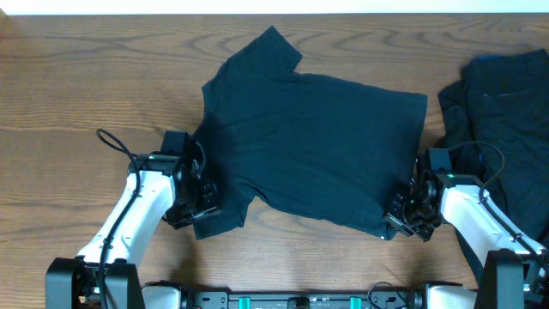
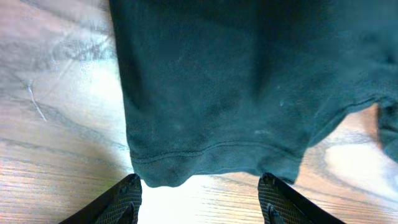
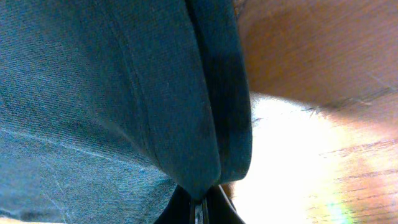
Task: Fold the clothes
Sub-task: 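Grasp both near hem corners with left and right grippers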
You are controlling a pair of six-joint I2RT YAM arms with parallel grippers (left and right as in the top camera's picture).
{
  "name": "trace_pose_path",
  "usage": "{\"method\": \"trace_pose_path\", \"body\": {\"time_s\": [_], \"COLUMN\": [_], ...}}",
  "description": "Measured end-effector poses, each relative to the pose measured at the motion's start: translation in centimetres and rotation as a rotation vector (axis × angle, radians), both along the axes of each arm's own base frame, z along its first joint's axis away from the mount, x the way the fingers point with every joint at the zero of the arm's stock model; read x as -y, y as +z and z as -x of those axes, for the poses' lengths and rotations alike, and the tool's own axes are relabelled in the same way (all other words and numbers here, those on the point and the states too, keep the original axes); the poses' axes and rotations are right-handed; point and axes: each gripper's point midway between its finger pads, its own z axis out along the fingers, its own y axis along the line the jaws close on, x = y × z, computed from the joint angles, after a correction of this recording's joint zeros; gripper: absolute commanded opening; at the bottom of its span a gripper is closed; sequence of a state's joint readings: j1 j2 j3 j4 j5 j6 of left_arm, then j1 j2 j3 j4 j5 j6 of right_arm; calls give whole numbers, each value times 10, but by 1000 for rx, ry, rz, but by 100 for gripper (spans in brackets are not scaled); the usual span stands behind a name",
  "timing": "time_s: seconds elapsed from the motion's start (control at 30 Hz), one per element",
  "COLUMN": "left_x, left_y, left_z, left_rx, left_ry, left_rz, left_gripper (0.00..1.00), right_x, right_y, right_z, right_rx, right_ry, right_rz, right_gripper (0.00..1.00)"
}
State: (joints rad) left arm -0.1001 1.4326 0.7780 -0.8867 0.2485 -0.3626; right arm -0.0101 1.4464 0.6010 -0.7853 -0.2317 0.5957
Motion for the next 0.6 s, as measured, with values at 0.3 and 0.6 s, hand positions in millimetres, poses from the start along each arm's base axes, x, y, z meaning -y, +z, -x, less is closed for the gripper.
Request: {"method": "trace_pose_path", "body": {"time_s": [0.3, 0.6], "left_x": [-2, -9], "left_y": [-16, -28], "left_z": [13, 10], "left_rx": [-23, 10], "left_ry": [7, 33], "left_rz": [-5, -47], "left_gripper": [62, 62], "right_x": [0, -1], "right_y": [0, 0], "right_z": [0, 0], "right_rx": [1, 2], "right_ry": [0, 1], "right_rz": [-2, -4], "right_gripper": [2, 2]}}
